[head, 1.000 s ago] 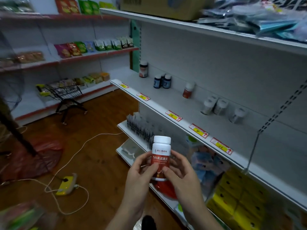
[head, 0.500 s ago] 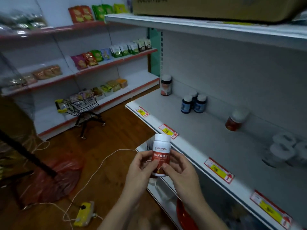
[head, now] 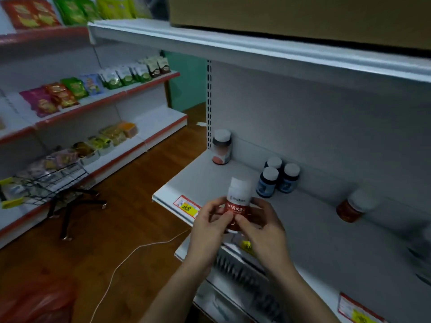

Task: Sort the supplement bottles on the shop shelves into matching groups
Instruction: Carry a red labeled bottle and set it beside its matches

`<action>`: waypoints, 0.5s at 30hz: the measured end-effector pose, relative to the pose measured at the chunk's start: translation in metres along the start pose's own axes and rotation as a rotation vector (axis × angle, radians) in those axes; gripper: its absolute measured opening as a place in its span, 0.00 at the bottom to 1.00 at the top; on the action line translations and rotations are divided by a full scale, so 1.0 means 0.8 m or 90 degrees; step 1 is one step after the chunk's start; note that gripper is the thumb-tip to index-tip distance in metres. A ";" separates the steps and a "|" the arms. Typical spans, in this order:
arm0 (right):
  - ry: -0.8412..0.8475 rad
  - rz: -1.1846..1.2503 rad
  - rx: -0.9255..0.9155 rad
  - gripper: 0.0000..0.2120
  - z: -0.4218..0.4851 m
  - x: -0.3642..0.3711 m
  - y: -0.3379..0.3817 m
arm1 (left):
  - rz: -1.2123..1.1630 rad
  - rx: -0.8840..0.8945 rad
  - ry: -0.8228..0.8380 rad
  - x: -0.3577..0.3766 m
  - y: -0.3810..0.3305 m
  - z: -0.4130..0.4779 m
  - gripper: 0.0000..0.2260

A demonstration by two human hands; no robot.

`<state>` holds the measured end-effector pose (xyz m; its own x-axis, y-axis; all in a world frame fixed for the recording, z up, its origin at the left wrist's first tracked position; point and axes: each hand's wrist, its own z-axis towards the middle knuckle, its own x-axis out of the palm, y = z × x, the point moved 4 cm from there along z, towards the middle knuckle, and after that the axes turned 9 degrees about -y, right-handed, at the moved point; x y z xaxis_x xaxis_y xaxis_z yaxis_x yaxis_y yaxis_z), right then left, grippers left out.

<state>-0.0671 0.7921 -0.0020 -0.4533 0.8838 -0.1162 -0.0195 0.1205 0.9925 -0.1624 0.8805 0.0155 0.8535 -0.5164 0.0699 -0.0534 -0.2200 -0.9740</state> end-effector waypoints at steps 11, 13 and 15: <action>-0.358 -0.046 0.050 0.18 0.016 -0.032 -0.006 | 0.079 -0.012 0.372 0.076 0.005 0.091 0.10; -0.408 -0.050 0.040 0.18 0.007 -0.054 -0.007 | 0.098 -0.006 0.432 0.101 0.011 0.085 0.10; -0.439 -0.059 0.041 0.17 -0.002 -0.075 -0.012 | 0.132 -0.004 0.478 0.125 0.020 0.075 0.09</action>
<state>-0.0413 0.7371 -0.0047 0.2180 0.9510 -0.2191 0.0322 0.2174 0.9756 -0.0467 0.8751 -0.0058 0.2459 -0.9692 0.0157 -0.1777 -0.0610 -0.9822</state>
